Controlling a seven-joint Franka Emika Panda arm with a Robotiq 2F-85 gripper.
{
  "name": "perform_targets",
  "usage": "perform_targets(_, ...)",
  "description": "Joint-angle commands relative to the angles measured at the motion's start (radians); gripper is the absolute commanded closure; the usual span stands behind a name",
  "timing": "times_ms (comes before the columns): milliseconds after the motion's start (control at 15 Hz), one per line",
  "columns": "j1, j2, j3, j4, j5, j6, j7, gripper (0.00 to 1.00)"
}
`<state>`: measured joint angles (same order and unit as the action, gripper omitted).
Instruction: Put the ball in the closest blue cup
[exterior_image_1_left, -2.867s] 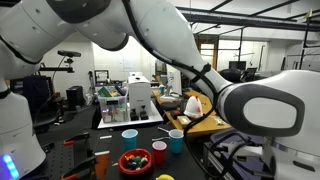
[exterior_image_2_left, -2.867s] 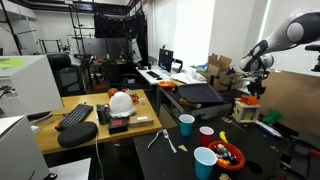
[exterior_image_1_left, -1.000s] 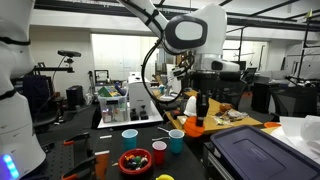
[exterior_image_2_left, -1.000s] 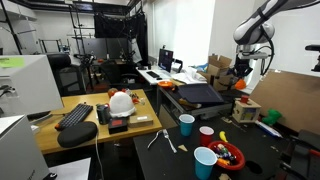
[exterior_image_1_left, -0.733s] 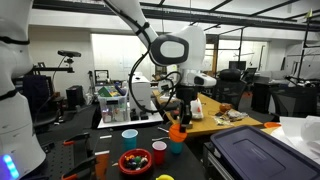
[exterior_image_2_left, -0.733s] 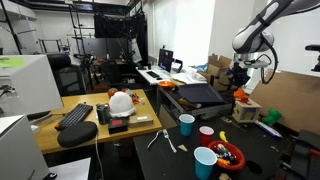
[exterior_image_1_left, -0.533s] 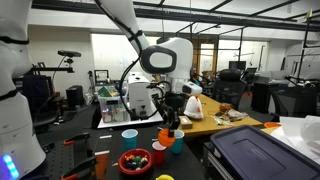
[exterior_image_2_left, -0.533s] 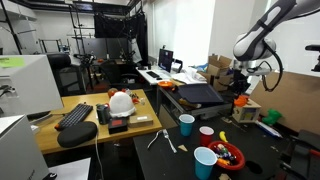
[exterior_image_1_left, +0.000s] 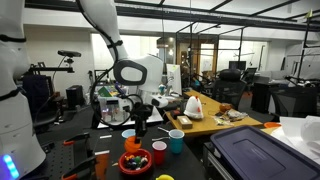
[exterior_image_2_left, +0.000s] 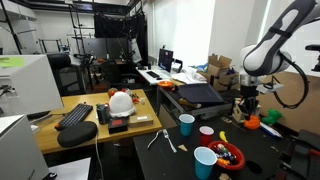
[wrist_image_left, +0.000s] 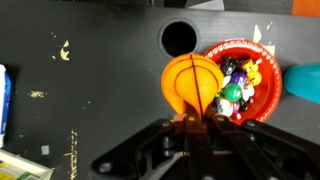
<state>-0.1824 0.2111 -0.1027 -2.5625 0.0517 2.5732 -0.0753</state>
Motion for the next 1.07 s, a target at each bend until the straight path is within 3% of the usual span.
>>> perform_targets(0, 0.021, -0.109, 0.045, -0.136, 0.051, 0.003, -0.090, 0.98)
perform_targets(333, 0.110, -0.143, 0.111, -0.167, 0.014, -0.023, -0.085, 0.98)
perform_targets(800, 0.238, -0.158, 0.184, -0.070, -0.051, -0.068, 0.000, 0.98)
perform_targets(1000, 0.259, -0.129, 0.212, -0.026, 0.052, -0.054, -0.012, 0.98)
